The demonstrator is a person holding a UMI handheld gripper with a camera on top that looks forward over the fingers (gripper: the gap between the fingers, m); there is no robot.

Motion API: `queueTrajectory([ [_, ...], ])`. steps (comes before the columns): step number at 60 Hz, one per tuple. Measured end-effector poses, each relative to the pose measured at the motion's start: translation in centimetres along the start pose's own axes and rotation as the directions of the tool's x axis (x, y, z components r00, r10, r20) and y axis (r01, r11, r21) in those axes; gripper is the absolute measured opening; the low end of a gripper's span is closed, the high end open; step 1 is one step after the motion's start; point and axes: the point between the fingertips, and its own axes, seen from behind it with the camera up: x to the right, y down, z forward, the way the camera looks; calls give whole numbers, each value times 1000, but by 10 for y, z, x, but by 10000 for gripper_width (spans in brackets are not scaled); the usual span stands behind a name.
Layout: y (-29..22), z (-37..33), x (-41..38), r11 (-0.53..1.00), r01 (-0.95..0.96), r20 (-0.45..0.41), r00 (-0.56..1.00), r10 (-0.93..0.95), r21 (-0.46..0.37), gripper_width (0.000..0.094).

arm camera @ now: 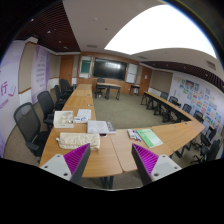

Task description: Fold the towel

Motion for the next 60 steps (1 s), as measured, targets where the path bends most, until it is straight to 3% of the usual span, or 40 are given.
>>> queueTrajectory([
  [7, 19, 3, 0, 999, 5, -15, 1000, -6, -42, 849],
  [22, 109, 68, -55, 989, 39, -36, 998, -45, -143, 852],
  [33, 171, 119, -169, 973, 20, 69, 998, -4, -229, 851],
  [44, 160, 191, -296, 970, -34, 161, 984, 74, -240, 854],
  [60, 127, 332, -391, 977, 39, 209, 978, 6, -210, 857],
])
